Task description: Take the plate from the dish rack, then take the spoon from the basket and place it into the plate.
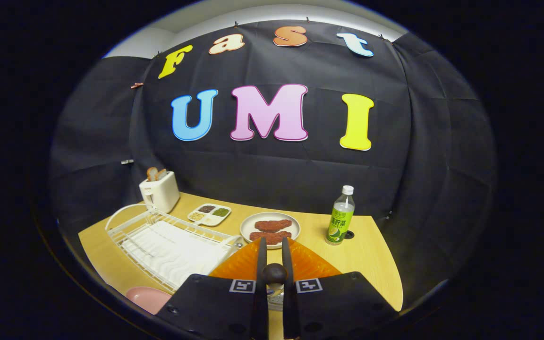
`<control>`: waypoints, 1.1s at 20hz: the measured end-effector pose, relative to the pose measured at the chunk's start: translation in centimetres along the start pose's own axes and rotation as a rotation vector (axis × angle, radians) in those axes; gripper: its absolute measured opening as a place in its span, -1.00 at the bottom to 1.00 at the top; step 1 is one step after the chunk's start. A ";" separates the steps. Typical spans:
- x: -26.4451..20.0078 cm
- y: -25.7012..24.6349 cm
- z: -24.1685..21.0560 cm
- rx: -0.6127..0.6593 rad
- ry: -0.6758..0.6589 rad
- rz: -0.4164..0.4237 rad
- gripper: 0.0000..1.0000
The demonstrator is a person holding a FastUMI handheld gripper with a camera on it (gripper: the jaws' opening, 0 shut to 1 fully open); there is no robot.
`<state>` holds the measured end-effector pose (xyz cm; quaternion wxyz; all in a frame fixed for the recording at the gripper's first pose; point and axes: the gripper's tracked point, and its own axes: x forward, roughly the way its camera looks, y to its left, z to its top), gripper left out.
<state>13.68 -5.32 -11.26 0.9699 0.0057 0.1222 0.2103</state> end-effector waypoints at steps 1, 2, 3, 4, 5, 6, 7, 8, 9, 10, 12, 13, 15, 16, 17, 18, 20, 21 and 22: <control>-0.8 1.0 0.5 0.009 0.003 0.025 -0.68; -1.5 2.1 0.8 0.013 0.005 0.051 -0.68; -2.2 3.4 1.1 0.016 0.008 0.085 -0.68; -2.9 5.2 1.4 0.024 0.013 0.125 -0.68; -3.6 7.1 1.3 0.037 0.024 0.171 -0.68; -4.3 9.2 0.9 0.054 0.037 0.217 -0.69; -4.8 11.4 0.4 0.068 0.049 0.267 -0.69; -5.3 13.6 -0.3 0.073 0.062 0.313 -0.68; -5.6 15.5 -1.3 0.068 0.079 0.354 -0.69; -5.8 17.2 -2.5 0.058 0.096 0.384 -0.68; -5.5 19.3 -5.2 0.041 0.137 0.394 -0.68; -5.3 20.5 -6.5 0.052 0.164 0.408 -0.68; -4.7 22.9 -8.5 0.085 0.207 0.428 -0.69; -4.5 23.6 -9.4 0.091 0.225 0.435 -0.68; -4.4 24.2 -10.1 0.090 0.241 0.441 -0.68; -4.3 24.8 -11.0 0.089 0.252 0.446 -0.68; -3.8 25.8 -11.7 0.093 0.255 0.457 -0.66; -3.8 26.1 -12.0 0.092 0.256 0.458 -0.65; -3.6 26.3 -12.2 0.090 0.259 0.460 -0.65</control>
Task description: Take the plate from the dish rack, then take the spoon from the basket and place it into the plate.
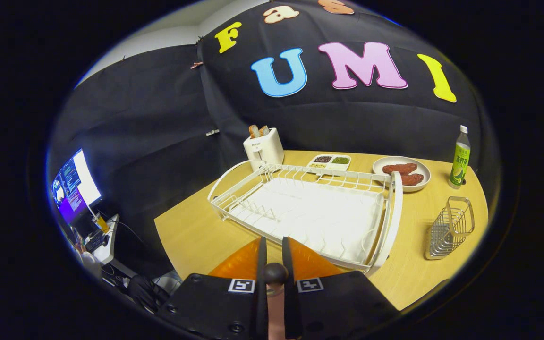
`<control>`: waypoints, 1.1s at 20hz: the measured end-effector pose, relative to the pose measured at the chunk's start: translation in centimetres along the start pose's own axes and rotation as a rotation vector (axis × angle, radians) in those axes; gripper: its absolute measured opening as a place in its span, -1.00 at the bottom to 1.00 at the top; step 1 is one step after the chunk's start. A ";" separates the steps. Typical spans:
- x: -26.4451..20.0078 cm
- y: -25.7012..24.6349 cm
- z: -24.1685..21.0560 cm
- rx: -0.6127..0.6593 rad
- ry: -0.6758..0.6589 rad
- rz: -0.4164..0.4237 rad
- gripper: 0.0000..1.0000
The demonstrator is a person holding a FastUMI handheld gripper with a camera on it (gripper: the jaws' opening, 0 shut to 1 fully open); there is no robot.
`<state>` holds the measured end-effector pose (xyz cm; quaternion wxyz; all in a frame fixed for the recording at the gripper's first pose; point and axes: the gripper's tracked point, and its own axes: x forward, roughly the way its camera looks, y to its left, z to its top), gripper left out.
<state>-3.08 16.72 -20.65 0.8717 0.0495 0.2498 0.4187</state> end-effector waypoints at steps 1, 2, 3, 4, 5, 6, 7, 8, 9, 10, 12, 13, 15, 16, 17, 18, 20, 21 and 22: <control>0.3 0.1 -0.3 -0.002 0.003 0.004 -0.65; 0.5 0.1 -0.5 -0.007 0.006 0.005 -0.65; 0.6 0.0 -0.7 -0.019 0.006 0.005 -0.65; 0.7 -0.1 -1.1 -0.039 0.012 0.009 -0.64; 0.5 -0.4 -1.4 -0.059 0.025 0.010 -0.63; 0.3 -0.4 -2.0 -0.069 0.036 0.018 -0.61; 0.1 -0.4 -2.0 -0.071 0.036 0.025 -0.60; 0.0 -0.7 -2.2 -0.072 0.038 0.026 -0.58; -0.1 -1.1 -2.3 -0.074 0.046 0.024 -0.57; -0.3 -1.4 -2.4 -0.073 0.056 0.021 -0.55; -0.8 -1.9 -2.4 -0.066 0.069 0.017 -0.44; -1.2 -2.2 -2.0 -0.062 0.067 0.015 -0.33; -2.1 -2.9 -0.8 -0.065 0.051 0.013 0.01; -2.7 -3.1 0.0 -0.068 0.041 0.018 0.28; -3.4 -3.4 1.0 -0.076 0.028 0.013 0.51; -3.9 -3.8 2.1 -0.085 0.008 0.006 0.73; -5.7 -4.8 4.9 -0.109 -0.052 -0.025 0.97; -6.6 -5.4 6.4 -0.119 -0.084 -0.048 0.97; -7.6 -5.9 7.9 -0.126 -0.118 -0.074 0.96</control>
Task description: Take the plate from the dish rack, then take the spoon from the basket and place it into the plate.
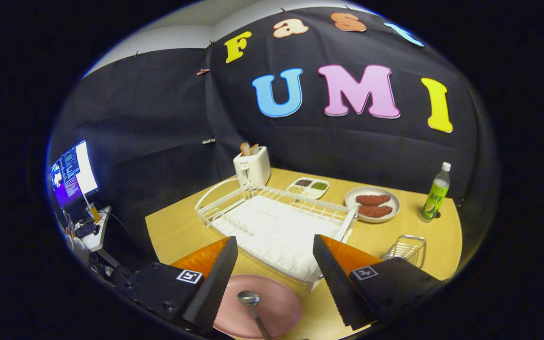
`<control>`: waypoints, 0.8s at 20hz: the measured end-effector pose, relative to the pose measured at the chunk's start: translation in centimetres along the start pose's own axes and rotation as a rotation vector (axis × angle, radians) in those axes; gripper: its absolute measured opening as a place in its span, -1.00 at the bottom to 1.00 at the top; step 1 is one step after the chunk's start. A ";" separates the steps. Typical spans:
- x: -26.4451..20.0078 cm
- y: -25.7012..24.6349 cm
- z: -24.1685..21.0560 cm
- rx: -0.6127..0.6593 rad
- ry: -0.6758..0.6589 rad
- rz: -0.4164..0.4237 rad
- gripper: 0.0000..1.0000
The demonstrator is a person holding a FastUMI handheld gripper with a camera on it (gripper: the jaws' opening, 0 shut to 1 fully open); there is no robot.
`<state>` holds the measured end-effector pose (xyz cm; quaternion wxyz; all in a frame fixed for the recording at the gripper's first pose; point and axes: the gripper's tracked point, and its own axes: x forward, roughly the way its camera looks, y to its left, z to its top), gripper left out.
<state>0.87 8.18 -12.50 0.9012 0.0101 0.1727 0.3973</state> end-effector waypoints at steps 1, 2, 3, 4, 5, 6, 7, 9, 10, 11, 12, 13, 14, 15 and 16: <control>-0.7 -0.8 1.3 -0.001 -0.025 -0.030 0.97; -1.4 -1.6 2.5 0.006 -0.050 -0.057 0.96; -2.1 -2.3 3.8 0.018 -0.075 -0.084 0.96; -3.2 -3.1 5.1 0.033 -0.103 -0.120 0.96; -4.2 -4.1 6.4 0.048 -0.130 -0.163 0.96; -5.3 -5.2 7.8 0.061 -0.160 -0.211 0.96; -6.6 -6.3 9.1 0.072 -0.193 -0.269 0.96; -9.4 -8.5 11.5 0.090 -0.259 -0.391 0.96; -10.9 -9.5 12.3 0.092 -0.285 -0.455 0.96; -12.3 -10.5 12.9 0.090 -0.303 -0.520 0.95; -13.8 -11.3 13.2 0.091 -0.317 -0.585 0.96; -15.2 -11.8 13.5 0.096 -0.329 -0.639 0.96; -16.3 -11.9 13.7 0.107 -0.337 -0.683 0.96; -17.2 -12.0 13.8 0.108 -0.346 -0.718 0.95; -18.0 -12.3 13.8 0.105 -0.350 -0.758 0.96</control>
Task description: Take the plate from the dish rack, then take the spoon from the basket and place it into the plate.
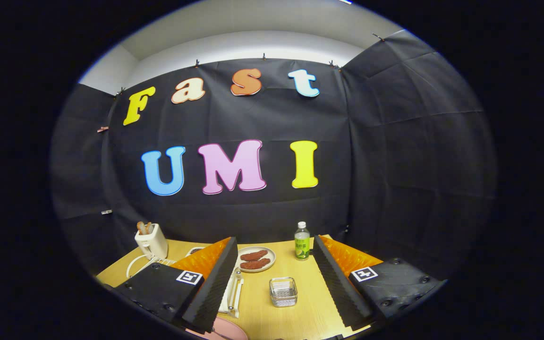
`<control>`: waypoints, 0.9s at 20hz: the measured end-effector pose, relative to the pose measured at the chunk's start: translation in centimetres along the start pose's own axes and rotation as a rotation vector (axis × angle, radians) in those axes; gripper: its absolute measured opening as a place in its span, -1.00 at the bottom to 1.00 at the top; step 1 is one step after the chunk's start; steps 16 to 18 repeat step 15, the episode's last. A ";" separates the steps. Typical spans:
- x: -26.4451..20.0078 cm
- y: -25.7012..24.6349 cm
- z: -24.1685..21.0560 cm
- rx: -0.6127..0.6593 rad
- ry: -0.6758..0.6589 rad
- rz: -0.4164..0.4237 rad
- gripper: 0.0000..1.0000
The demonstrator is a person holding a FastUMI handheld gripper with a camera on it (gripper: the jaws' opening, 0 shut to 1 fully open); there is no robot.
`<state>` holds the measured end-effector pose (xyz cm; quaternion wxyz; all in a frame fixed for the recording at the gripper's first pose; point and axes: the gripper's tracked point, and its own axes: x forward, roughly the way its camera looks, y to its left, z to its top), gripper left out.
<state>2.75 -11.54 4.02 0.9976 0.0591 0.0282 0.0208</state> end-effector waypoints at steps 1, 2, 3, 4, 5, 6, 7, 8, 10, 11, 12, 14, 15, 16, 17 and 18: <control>-0.3 -0.9 0.2 -0.011 -0.013 -0.046 0.96; -0.6 -1.2 0.4 -0.017 -0.021 -0.073 0.96; -1.0 -1.0 0.3 -0.016 -0.020 -0.085 0.96; -1.3 -0.6 0.1 -0.013 -0.017 -0.094 0.96; -1.4 -0.2 0.0 -0.012 -0.013 -0.098 0.96; -1.6 0.1 -0.2 -0.014 -0.008 -0.101 0.96; -1.7 0.6 -0.3 -0.018 -0.007 -0.101 0.96; -1.9 1.0 -0.1 -0.025 -0.010 -0.099 0.96; -2.1 1.9 0.0 -0.044 -0.016 -0.095 0.96; -2.1 2.3 0.0 -0.048 -0.016 -0.094 0.96; -2.1 2.8 0.0 -0.047 -0.015 -0.092 0.96; -2.0 3.7 -0.2 -0.030 -0.002 -0.081 0.96; -2.0 4.2 -0.2 -0.025 0.002 -0.076 0.96; -2.0 4.2 -0.2 -0.025 0.002 -0.076 0.96; -2.0 4.2 -0.2 -0.025 0.002 -0.076 0.96; -2.0 4.2 -0.2 -0.025 0.002 -0.076 0.96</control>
